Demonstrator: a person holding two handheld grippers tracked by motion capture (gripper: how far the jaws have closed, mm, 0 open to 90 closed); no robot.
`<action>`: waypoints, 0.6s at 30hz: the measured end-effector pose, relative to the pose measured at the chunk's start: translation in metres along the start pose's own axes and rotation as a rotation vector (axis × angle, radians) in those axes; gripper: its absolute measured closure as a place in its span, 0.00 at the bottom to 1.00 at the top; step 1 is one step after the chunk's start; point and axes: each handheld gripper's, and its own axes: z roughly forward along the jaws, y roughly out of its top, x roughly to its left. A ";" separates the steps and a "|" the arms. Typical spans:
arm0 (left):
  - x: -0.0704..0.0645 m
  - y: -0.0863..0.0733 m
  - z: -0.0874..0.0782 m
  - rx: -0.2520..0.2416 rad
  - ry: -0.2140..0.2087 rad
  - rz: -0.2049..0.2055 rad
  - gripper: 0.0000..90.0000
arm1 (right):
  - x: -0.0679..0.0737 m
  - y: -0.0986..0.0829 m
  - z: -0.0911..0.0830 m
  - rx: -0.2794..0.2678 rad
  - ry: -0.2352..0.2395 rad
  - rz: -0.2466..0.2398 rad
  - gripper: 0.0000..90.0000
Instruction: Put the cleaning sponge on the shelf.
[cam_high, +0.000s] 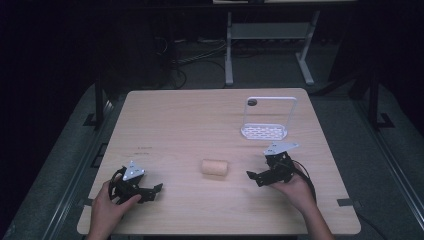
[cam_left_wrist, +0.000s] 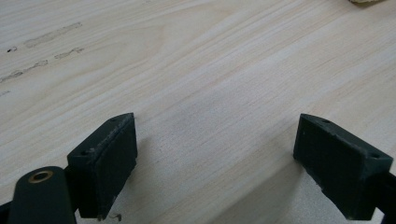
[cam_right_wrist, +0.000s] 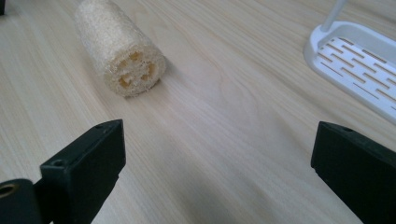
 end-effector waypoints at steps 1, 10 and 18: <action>0.000 0.000 0.000 0.000 0.000 0.000 0.14 | 0.000 0.001 0.001 -0.005 0.006 -0.003 0.03; 0.000 0.000 0.000 -0.001 0.001 0.000 0.14 | 0.001 0.012 0.005 -0.008 0.024 -0.024 0.03; 0.000 0.000 0.000 0.000 0.000 0.000 0.14 | 0.002 0.021 0.011 -0.013 0.038 -0.038 0.03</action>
